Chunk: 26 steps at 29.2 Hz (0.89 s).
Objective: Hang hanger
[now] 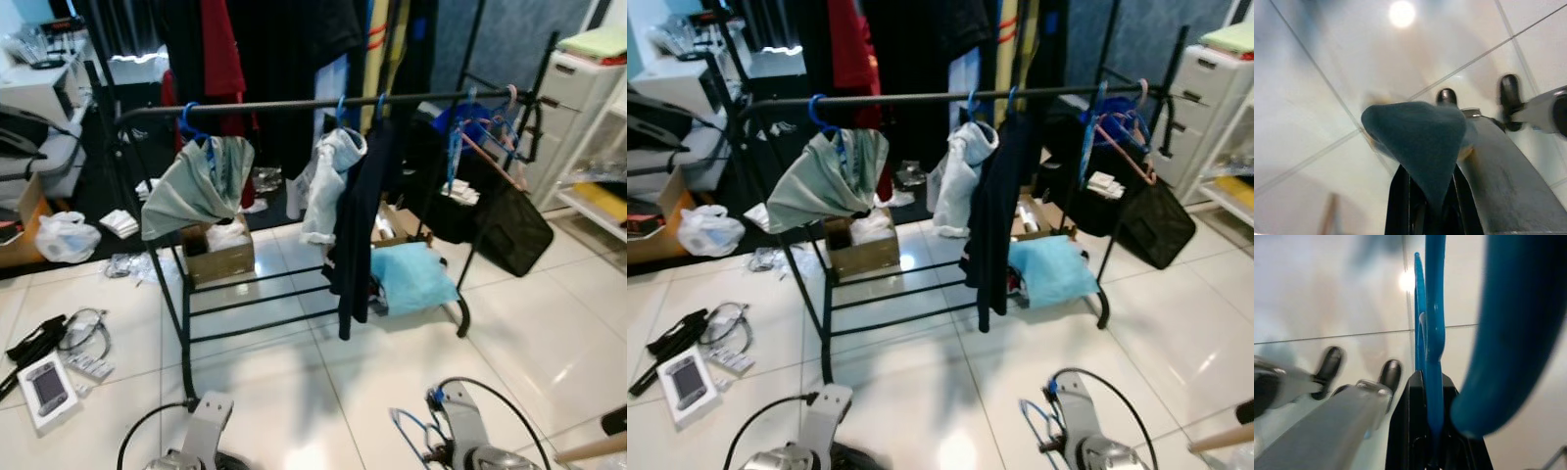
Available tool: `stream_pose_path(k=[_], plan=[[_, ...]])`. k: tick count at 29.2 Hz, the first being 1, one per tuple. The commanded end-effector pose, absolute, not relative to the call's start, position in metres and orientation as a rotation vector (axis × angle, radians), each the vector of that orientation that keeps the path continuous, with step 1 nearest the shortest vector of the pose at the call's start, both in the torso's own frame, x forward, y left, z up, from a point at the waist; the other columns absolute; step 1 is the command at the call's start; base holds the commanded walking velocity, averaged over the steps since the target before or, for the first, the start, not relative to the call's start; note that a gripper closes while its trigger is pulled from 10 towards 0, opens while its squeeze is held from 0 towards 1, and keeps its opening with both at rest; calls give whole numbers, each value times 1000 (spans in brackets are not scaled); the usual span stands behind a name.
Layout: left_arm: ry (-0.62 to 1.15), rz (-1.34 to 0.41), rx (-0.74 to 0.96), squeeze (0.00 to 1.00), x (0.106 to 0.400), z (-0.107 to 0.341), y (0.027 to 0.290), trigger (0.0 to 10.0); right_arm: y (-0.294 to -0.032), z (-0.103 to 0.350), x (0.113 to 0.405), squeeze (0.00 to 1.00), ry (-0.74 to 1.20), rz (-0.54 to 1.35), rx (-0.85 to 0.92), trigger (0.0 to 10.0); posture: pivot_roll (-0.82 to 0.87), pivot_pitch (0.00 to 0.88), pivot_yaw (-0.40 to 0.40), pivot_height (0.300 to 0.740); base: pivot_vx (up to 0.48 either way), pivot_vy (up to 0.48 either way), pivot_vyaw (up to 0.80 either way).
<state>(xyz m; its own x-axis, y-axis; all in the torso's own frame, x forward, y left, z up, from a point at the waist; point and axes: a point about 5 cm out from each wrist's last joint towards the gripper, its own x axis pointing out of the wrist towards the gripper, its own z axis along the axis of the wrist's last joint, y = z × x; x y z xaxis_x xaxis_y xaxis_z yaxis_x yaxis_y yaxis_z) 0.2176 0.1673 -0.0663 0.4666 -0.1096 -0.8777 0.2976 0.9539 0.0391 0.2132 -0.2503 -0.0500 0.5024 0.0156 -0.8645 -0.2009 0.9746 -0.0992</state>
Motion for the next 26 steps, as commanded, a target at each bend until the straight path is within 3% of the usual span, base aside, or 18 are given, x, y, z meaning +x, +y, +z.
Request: stream_pose_path(k=[1,12,26], plan=[[1088,-280,260,0,213,-69,168,10000,-238,-53,215,0,1028,190,-243,10000,-18,0,-21,740,0,0,763],[1103,-292,333,0,216,-70,158,10000,-223,-58,217,0,1016,255,-348,10000,-15,0,-27,740,0,0,768],[1016,-297,298,0,230,-63,148,10000,-220,-58,219,0,1002,276,-376,10000,-10,0,-20,740,0,0,767]])
